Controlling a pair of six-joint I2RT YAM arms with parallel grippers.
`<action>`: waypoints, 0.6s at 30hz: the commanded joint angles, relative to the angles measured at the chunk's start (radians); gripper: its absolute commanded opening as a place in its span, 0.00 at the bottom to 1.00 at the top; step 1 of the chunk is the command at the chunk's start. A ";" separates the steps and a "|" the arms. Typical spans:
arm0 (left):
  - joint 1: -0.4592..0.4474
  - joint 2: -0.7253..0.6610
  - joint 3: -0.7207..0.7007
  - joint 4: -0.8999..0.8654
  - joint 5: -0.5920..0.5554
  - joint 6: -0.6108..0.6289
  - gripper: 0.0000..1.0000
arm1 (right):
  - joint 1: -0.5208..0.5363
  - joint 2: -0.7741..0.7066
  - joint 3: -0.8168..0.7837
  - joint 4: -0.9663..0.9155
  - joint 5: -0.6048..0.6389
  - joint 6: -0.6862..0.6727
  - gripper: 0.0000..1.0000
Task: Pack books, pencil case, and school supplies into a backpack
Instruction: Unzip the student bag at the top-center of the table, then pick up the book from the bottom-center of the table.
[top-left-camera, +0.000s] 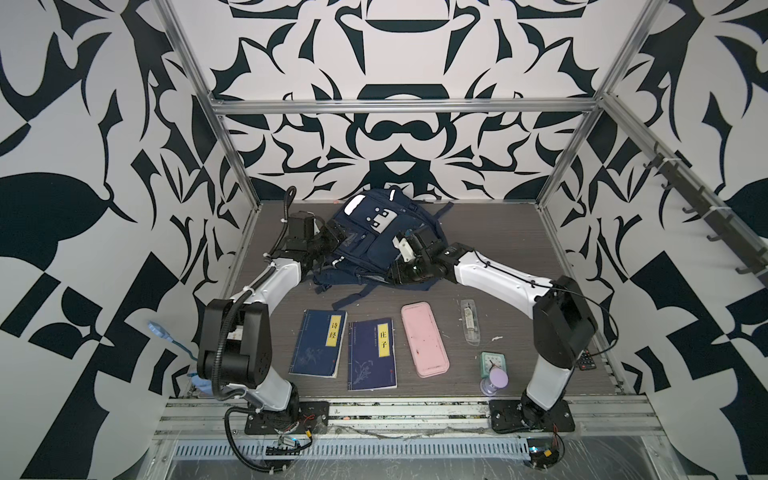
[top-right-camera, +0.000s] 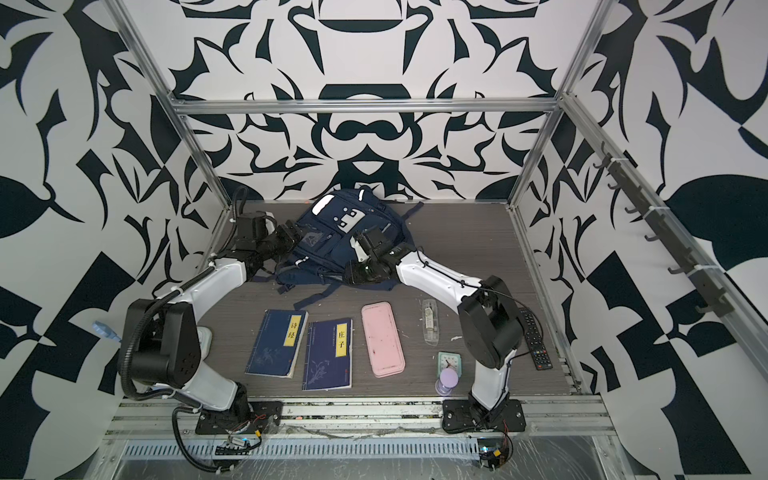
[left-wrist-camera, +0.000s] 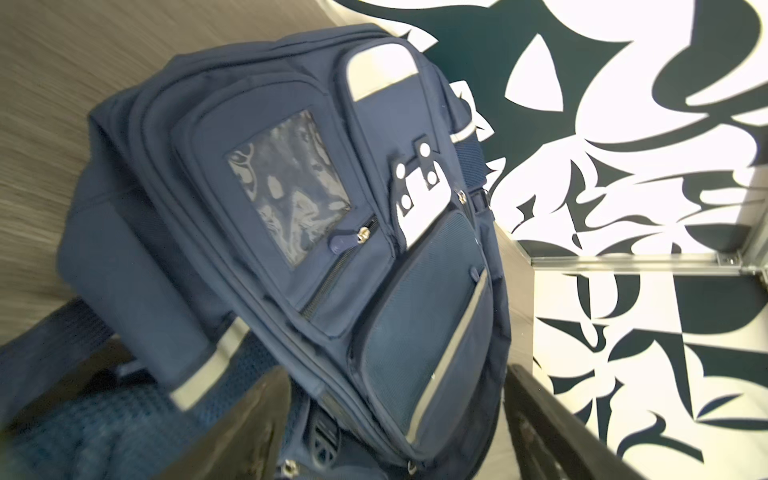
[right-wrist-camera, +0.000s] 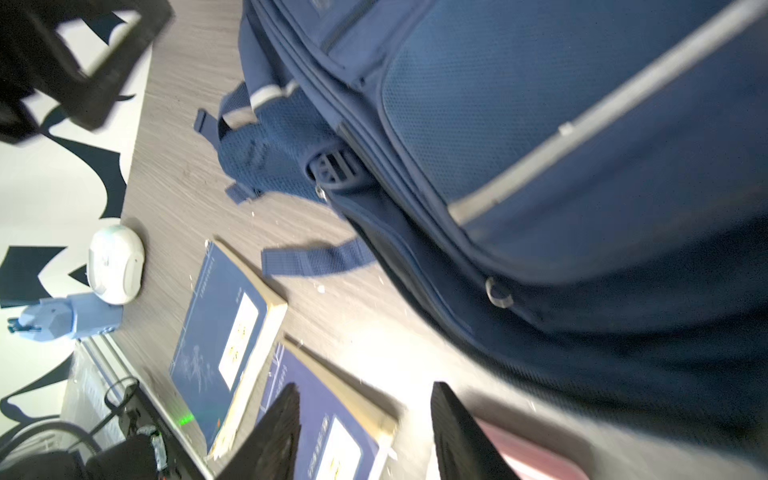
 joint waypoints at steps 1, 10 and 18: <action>-0.047 -0.070 0.017 -0.201 -0.028 0.142 0.84 | 0.021 -0.078 -0.092 0.028 0.033 0.031 0.55; -0.172 -0.259 -0.132 -0.452 -0.054 0.234 0.84 | 0.147 -0.157 -0.205 0.026 0.002 0.101 0.52; -0.270 -0.409 -0.320 -0.527 -0.058 0.199 0.84 | 0.247 -0.128 -0.277 0.045 0.034 0.157 0.40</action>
